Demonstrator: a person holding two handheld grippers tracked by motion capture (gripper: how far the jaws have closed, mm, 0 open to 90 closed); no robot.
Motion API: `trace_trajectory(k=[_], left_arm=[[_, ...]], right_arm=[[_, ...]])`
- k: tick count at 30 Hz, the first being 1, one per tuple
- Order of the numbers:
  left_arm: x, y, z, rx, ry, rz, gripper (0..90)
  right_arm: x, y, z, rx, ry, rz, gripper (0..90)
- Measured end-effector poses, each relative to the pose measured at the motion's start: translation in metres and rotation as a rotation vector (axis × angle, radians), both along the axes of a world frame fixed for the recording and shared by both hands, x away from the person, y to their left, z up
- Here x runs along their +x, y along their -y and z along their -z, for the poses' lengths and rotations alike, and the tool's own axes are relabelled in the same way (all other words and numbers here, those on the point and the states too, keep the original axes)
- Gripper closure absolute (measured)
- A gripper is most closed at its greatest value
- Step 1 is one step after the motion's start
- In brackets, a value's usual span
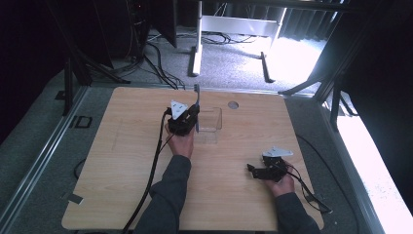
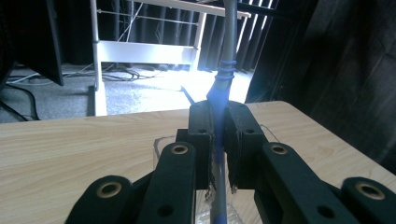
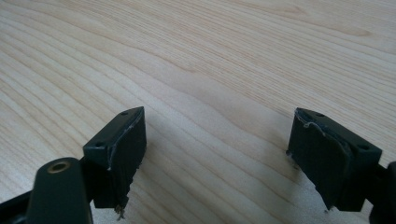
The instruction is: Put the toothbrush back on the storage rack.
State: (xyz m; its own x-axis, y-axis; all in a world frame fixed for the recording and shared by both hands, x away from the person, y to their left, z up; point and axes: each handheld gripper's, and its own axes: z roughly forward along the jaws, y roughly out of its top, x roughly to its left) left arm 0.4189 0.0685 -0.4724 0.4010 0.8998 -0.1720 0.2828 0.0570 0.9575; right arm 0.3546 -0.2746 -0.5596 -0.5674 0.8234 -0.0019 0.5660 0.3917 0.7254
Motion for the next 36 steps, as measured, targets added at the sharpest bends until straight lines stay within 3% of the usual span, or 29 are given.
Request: trace_trajectory(k=[13,23,36], left_arm=[[-0.002,0.005,0.004,0.065,-0.009,0.039,81.3],[-0.004,0.012,0.01,0.163,-0.016,0.071,81.3],[-0.004,0.015,0.014,0.244,-0.038,0.097,81.3]], right_arm=[[0.0,0.0,0.0,-0.001,0.0,-0.001,18.8],[0.0,0.0,0.0,-0.001,0.0,0.0,18.8],[0.0,0.0,0.0,-0.001,0.0,0.0,18.8]])
